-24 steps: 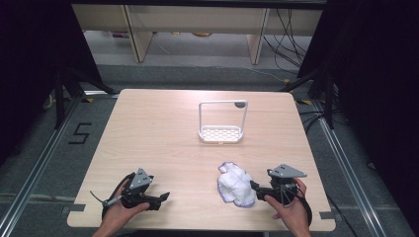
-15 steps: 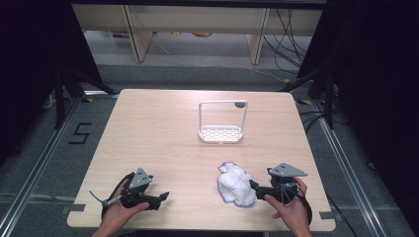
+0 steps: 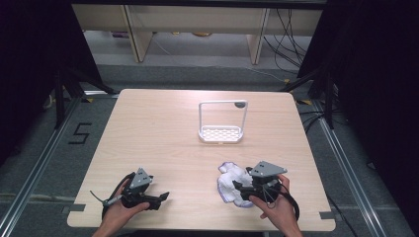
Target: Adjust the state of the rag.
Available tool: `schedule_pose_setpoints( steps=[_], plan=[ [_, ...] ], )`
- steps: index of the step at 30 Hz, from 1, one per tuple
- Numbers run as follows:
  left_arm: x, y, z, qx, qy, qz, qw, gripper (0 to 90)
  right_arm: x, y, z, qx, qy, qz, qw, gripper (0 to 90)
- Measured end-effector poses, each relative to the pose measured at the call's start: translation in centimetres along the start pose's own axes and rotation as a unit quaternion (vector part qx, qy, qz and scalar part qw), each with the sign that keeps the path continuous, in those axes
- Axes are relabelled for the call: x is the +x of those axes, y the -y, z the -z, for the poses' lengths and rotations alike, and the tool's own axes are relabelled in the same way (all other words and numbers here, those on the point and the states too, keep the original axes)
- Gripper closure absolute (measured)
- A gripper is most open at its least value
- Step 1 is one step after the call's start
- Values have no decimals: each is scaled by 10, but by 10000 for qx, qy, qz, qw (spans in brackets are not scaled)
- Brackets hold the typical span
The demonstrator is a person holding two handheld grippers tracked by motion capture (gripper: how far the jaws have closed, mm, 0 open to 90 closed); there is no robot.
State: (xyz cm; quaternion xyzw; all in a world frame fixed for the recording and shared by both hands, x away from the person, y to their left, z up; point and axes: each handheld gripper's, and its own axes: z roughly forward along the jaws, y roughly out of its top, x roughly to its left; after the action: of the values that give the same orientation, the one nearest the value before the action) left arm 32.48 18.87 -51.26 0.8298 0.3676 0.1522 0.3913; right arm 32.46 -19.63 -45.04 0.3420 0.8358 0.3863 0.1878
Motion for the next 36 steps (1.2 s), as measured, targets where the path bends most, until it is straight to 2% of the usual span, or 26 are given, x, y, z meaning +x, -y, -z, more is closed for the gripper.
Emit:
schedule_pose_setpoints(
  steps=[1, 3, 4, 5, 9, 10, 14, 16, 18, 19, 20, 21, 22, 24, 25, 27, 28, 31, 32, 33, 35, 36],
  plan=[
    [-1, 0, -1, -39, -15, 36, 10000, 154, 5, -4, -3, 38, -86, 101, 9999, 383],
    [-1, 0, -1, -79, -11, 88, 9999, 154, 7, -5, -5, 77, -81, 150, 9998, 392],
    [-1, 0, -1, -78, -1, 54, 10000, 154, 10, -6, -9, 119, -149, 168, 9997, 406],
    [-1, 0, -1, -82, -16, 106, 9999, 155, 12, -8, -13, 201, -176, 285, 9992, 424],
    [-1, 0, -1, -81, 0, 104, 9999, 154, 18, -13, -21, 249, -281, 441, 9983, 444],
    [-1, 1, -1, -70, -12, 93, 9999, 155, 22, -16, -26, 266, -277, 557, 9977, 461],
    [-1, 0, -1, -42, -7, 40, 10000, 155, 28, -20, -36, 426, -298, 630, 9967, 465],
    [-1, 1, -1, -74, 1, 79, 9999, 155, 29, -22, -44, 485, -307, 721, 9957, 464],
    [-1, 1, -1, -63, 0, 85, 9999, 154, 29, -23, -50, 574, -245, 729, 9954, 465],
    [0, 0, -1, 20, -29, -9, 10000, 155, 28, -23, -53, 645, -198, 770, 9947, 466],
    [0, 1, -1, 11, -37, 25, 10000, 155, 28, -22, -57, 689, -153, 775, 9945, 470],
    [0, 1, -1, 11, 6, 23, 10000, 154, 26, -20, -64, 748, -84, 833, 9937, 542],
    [-1, 1, -1, 19, 10, 22, 10000, 154, 26, -20, -64, 748, -84, 833, 9937, 542],
    [-1, 1, -1, 8, 5, 33, 10000, 156, 21, -22, -66, 833, -162, 1059, 9907, 657],
    [-2, 1, -2, -36, 29, 76, 10000, 156, 20, -23, -63, 759, -174, 991, 9920, 766],
    [-1, 1, -1, 25, -15, 15, 10000, 156, 19, -25, -61, 670, -179, 1012, 9924, 787],
    [-1, 1, -1, 10, 22, 38, 10000, 156, 16, -31, -53, 519, -295, 1064, 9925, 810],
    [-1, 1, -2, -19, 7, 77, 10000, 156, 16, -38, -43, 359, -336, 1000, 9938, 821],
    [1, 1, -1, 31, -1, -3, 10000, 156, 16, -47, -35, 83, -493, 1029, 9934, 824],
    [1, 1, -1, 31, -1, -3, 10000, 157, 16, -47, -35, 83, -493, 1029, 9934, 824],
    [1, 0, 0, -5, -11, 63, 10000, 157, 19, -59, -24, -184, -703, 894, 9933, 826],
    [2, 0, 1, -82, -59, 119, 9999, 157, 21, -73, -14, -523, -1006, 849, 9899, 826]
  ],
)
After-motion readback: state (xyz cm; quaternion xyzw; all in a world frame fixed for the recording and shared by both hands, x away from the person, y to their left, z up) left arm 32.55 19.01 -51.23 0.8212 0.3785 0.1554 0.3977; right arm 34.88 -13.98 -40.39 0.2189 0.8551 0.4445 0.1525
